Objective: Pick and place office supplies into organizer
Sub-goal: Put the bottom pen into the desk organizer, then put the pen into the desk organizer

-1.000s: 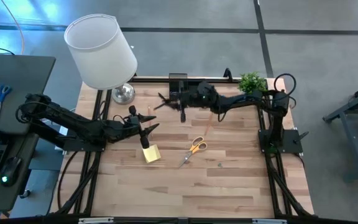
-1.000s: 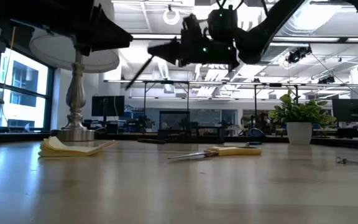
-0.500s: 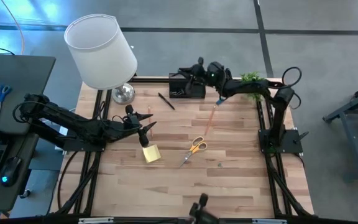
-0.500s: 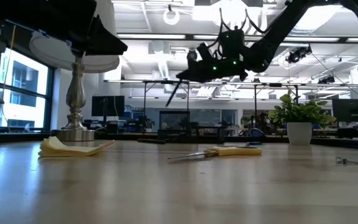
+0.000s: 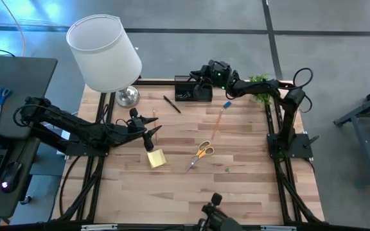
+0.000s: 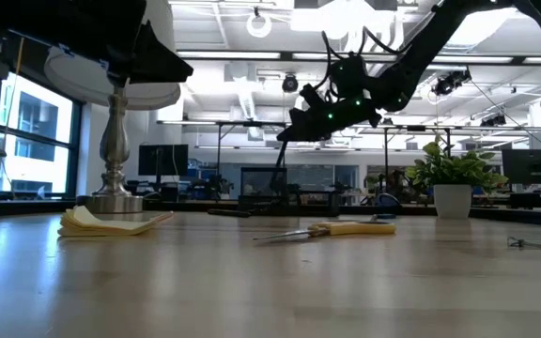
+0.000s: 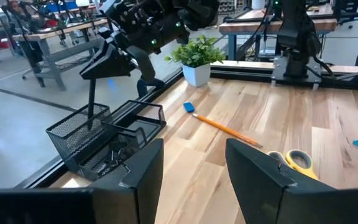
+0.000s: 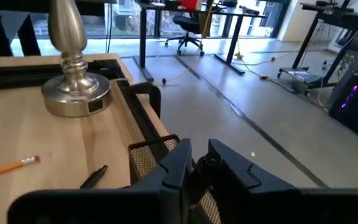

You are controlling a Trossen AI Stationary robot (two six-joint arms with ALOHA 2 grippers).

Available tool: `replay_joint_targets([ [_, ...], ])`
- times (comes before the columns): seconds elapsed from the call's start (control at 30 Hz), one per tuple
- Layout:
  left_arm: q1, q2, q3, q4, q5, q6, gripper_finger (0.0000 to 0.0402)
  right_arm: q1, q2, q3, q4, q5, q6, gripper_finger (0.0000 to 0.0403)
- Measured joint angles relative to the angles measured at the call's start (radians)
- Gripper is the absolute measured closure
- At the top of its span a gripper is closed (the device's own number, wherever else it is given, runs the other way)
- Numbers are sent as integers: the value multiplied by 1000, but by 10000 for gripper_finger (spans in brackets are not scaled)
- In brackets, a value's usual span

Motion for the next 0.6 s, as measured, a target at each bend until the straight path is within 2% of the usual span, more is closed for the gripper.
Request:
replay_joint_targets([
  [0.27,0,0,0,-1,3,-11,238,-7,0,0,-14,0,64,352],
  [0.6,0,0,0,-6,1,-15,238,-7,0,0,-16,-3,71,268],
])
